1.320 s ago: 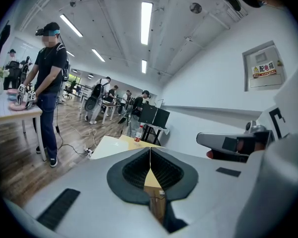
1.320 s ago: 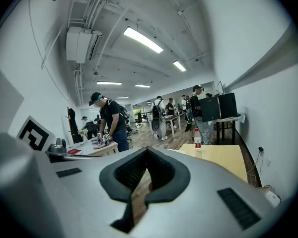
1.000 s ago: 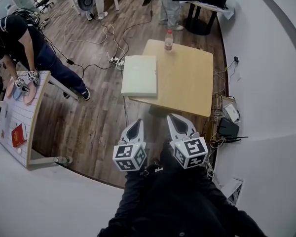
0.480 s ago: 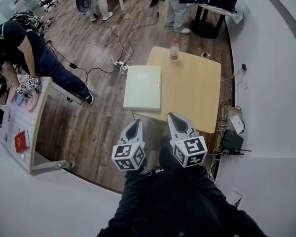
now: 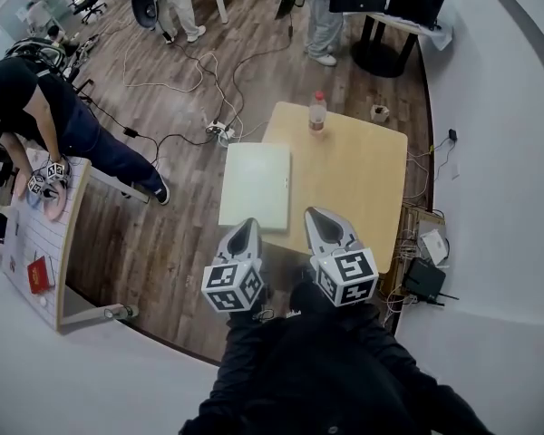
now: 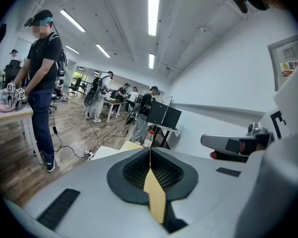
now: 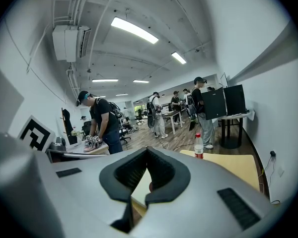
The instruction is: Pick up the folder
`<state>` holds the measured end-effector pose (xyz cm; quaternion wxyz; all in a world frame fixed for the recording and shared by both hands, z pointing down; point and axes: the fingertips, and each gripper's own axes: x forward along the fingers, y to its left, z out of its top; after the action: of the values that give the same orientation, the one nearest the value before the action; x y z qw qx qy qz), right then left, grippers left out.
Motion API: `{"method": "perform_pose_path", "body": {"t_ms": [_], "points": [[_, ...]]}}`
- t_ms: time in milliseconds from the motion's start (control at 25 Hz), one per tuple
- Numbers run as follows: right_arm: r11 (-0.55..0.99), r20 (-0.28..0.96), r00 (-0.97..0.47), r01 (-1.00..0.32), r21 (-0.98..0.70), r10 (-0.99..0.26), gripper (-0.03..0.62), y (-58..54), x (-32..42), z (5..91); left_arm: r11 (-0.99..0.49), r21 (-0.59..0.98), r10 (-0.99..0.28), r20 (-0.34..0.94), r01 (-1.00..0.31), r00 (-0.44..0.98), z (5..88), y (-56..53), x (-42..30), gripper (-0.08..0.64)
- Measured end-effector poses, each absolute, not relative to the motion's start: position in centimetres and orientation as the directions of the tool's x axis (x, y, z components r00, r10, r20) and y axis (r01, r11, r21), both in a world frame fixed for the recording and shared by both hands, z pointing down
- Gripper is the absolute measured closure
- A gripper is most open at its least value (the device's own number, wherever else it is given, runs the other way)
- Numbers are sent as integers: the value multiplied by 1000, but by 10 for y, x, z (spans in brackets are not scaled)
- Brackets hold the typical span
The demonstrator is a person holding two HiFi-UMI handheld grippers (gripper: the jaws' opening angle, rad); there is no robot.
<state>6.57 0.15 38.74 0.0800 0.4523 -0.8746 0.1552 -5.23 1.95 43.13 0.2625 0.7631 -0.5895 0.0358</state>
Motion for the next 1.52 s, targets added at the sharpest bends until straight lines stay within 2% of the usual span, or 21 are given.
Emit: {"method": "perform_pose_path", "body": {"t_ms": [680,1160,1520], "points": [[556,339,-612,-791,-255,-715,571,-62,72,416,-85,371,-853,453,-925,260,464,-34,-59,526],[499,386,-562,-827,-257,-732,571,-96,53,442,-49,388,-821,509,-920,258,517,-63,-123,526],[440,484,-500,-865,-240,-718,571,-137,25,498,-33,413,-752,590,-910,295,584,-97,-168,525]]}}
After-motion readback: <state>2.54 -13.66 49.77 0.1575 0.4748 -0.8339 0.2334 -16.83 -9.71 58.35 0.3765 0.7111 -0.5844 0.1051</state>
